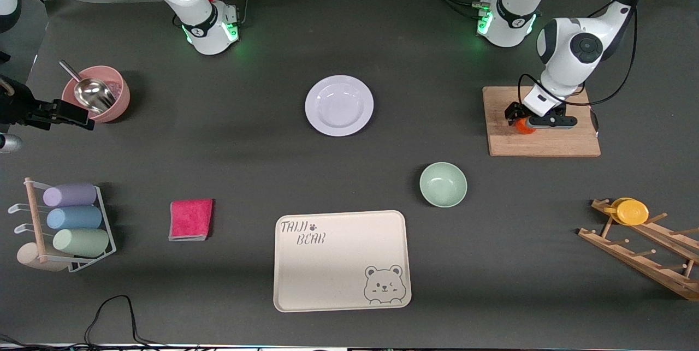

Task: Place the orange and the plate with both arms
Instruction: 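Lift the orange with the left gripper while the right gripper moves out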

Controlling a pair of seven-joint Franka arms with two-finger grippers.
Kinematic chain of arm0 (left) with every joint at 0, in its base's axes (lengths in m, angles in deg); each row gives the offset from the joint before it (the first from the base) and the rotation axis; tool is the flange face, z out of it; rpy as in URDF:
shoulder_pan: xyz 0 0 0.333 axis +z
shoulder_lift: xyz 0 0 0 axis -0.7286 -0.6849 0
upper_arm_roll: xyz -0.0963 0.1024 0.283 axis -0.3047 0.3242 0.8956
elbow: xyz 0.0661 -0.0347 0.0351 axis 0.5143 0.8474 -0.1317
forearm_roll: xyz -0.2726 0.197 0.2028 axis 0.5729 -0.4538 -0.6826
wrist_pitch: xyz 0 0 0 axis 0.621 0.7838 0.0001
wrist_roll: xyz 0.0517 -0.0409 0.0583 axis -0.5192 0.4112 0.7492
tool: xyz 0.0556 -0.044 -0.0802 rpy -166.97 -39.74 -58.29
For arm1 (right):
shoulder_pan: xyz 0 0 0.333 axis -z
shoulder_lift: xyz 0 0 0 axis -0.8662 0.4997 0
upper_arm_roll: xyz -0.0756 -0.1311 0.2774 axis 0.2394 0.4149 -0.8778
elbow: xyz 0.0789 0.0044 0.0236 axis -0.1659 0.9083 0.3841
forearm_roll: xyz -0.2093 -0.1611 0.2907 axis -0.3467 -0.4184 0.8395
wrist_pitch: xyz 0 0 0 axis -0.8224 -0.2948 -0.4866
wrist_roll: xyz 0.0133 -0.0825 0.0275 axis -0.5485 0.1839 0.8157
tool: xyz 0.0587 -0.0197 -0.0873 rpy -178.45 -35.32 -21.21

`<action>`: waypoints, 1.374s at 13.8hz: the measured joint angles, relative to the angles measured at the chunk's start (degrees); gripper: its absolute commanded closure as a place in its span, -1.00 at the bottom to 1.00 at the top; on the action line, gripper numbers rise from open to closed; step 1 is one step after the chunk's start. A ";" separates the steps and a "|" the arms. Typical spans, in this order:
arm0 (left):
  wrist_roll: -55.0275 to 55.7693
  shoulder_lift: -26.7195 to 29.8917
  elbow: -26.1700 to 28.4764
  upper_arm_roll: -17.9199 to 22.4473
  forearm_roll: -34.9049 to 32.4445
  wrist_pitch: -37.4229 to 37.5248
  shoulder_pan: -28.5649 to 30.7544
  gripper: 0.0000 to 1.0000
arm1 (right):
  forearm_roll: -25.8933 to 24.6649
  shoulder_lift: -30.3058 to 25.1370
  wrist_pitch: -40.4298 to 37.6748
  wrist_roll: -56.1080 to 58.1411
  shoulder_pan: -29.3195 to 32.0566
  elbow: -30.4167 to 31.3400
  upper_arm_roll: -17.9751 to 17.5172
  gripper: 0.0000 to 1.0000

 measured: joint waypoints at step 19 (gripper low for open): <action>40.63 8.45 -34.09 -3.95 13.13 48.08 -32.66 1.00 | 37.77 -9.28 14.01 4.57 -0.60 27.01 0.65 -1.00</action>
